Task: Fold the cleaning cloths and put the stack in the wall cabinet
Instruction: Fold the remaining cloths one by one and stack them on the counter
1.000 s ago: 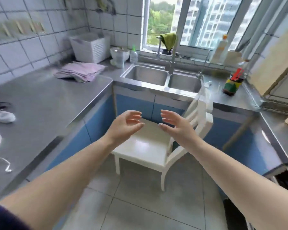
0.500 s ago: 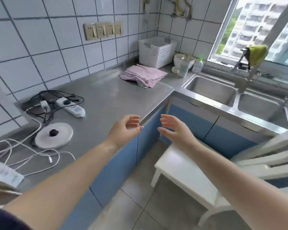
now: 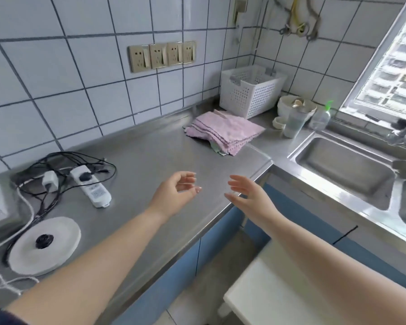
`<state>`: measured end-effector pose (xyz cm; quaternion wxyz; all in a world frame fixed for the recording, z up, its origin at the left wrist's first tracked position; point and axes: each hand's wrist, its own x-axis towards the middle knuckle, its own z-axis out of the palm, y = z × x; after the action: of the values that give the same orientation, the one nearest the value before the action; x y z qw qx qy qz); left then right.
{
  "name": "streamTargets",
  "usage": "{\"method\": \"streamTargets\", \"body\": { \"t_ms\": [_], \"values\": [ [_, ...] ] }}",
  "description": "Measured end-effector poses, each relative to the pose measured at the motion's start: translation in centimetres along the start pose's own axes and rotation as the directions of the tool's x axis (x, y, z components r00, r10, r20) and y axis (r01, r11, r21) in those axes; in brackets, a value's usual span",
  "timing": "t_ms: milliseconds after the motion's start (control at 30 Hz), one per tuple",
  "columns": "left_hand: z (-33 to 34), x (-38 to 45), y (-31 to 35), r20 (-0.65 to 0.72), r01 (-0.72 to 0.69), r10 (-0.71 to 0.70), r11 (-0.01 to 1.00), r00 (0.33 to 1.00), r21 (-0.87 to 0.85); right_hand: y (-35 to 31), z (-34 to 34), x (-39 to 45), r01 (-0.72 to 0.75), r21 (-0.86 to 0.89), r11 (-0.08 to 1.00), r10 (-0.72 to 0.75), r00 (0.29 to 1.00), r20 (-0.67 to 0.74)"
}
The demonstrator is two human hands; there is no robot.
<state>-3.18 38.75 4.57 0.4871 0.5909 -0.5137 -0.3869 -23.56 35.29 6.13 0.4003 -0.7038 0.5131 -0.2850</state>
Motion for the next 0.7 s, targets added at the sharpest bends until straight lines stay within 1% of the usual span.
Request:
{"method": "streamTargets", "body": {
  "t_ms": [133,267,433,600,700],
  "values": [
    [1.0,6.4,0.1,-0.061,0.01,-0.011,1.0,0.998,-0.013,1.0,-1.8,6.8,0.006,-0.016,1.0,-0.006,1.0,0.026],
    [1.6,11.4,-0.4,-0.074,0.031,-0.035,0.998,0.997,-0.052,1.9,-2.9,12.2,-0.012,-0.019,1.0,0.013,0.999,0.038],
    [2.3,17.4,-1.6,-0.05,0.067,-0.069,0.997,0.996,-0.036,3.5,-3.9,17.9,-0.048,-0.062,0.997,0.052,0.997,0.059],
    [2.9,26.1,-3.1,0.011,0.1,-0.1,0.995,0.995,0.026,5.3,-4.3,25.5,-0.094,-0.143,0.985,0.097,0.995,0.014],
    [3.3,31.6,-4.0,0.021,0.106,-0.108,0.992,0.994,0.072,6.5,-3.9,30.3,-0.134,-0.174,0.976,0.133,0.991,-0.019]
  ]
}}
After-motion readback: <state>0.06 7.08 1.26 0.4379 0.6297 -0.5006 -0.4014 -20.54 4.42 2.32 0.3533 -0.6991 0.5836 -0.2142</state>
